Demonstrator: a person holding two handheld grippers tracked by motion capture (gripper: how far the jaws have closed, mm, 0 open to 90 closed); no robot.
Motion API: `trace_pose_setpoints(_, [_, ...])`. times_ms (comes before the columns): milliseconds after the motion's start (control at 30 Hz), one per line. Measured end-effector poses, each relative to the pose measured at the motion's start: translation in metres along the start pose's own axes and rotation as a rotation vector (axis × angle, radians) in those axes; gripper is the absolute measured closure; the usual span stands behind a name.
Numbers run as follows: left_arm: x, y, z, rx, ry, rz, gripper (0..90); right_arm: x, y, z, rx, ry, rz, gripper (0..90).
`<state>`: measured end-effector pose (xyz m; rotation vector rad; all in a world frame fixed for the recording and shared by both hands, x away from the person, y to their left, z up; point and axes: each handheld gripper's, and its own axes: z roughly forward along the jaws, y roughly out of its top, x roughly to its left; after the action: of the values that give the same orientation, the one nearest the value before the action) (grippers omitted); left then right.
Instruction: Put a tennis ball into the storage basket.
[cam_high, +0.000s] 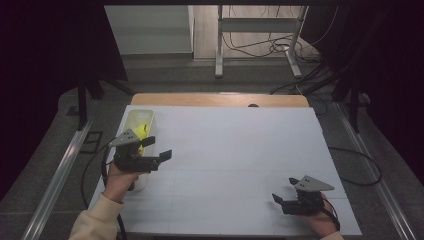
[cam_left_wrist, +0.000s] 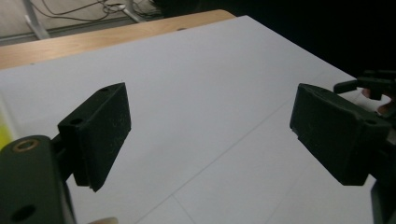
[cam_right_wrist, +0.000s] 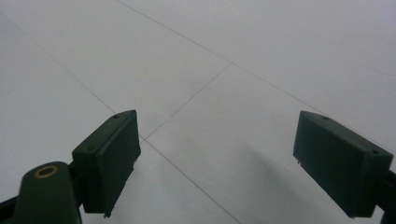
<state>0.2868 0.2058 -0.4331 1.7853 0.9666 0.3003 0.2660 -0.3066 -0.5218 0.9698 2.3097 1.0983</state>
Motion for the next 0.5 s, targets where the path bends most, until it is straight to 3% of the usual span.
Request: trace_pose_setpoints(500, [-0.031, -0.024, 0.018, 0.013, -0.073, 0.075, 13.4, 0.000, 0.000, -0.001, -0.001, 0.001, 0.001, 14.9])
